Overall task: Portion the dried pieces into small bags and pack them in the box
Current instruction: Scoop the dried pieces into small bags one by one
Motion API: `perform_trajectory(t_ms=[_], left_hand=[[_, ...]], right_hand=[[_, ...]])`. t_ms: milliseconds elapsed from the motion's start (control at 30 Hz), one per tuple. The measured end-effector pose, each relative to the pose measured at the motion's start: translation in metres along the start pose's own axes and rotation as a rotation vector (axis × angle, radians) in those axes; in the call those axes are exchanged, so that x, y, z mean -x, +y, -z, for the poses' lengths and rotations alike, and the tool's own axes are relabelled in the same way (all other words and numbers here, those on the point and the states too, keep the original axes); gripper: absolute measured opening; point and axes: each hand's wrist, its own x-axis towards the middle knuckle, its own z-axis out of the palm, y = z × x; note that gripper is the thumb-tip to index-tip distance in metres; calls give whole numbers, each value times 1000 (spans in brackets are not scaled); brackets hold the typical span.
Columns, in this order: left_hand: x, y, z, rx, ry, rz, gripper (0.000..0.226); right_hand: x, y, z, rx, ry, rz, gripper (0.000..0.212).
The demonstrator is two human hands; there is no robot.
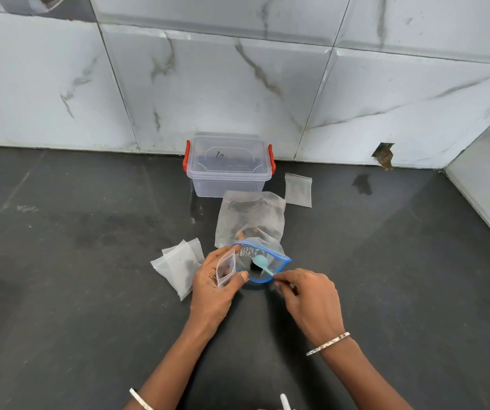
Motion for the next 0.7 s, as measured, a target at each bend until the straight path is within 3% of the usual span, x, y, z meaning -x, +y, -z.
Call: perform_trajectory(t_ms=[167,300,700], left_hand=[[0,4,-3,382,-8,185,60],[0,13,-4,610,7,247,53],[-2,12,1,577,-33,271,52]], right_hand=[[1,-7,-3,-401,-144,-271,12],[1,-14,-1,-616,-186,-415,12],[7,-16,3,-1101,-247,-811,10]])
